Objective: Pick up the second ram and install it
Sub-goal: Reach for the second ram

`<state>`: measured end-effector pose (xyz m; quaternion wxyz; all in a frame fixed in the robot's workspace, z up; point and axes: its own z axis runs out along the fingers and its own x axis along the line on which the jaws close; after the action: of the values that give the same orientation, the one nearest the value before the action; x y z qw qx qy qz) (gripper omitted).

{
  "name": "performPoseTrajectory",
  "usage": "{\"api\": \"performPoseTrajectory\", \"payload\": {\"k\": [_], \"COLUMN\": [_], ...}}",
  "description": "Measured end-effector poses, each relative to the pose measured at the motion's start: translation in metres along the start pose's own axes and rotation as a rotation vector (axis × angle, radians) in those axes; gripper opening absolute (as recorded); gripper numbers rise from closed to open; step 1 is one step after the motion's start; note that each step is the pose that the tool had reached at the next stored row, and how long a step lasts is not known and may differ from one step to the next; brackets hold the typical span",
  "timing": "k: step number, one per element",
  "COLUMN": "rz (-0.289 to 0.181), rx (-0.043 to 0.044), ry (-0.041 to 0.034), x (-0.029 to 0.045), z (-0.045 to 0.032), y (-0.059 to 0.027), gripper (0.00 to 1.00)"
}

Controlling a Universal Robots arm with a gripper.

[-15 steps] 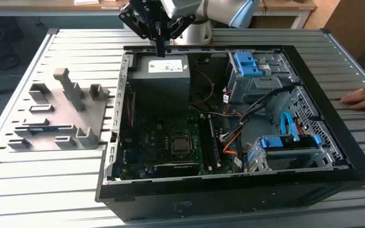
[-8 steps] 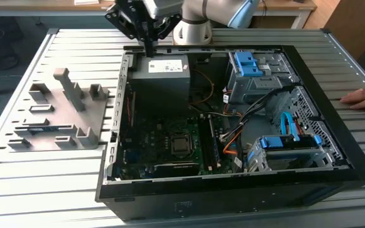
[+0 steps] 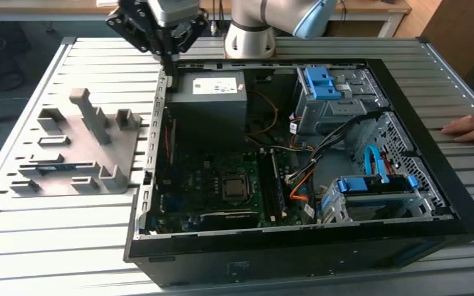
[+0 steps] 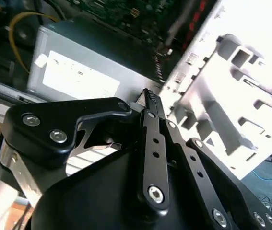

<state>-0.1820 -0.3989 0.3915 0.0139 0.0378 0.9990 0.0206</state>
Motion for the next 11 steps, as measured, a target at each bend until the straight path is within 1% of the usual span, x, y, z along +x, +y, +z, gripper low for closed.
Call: {"api": "performPoseTrajectory", "payload": {"k": [11], "rz": [0.0], "rx": [-0.0001], "ry": [-0.0008], "x": [0.05], "z": [0.0001], "y": [-0.0038], "gripper": [0.1]}}
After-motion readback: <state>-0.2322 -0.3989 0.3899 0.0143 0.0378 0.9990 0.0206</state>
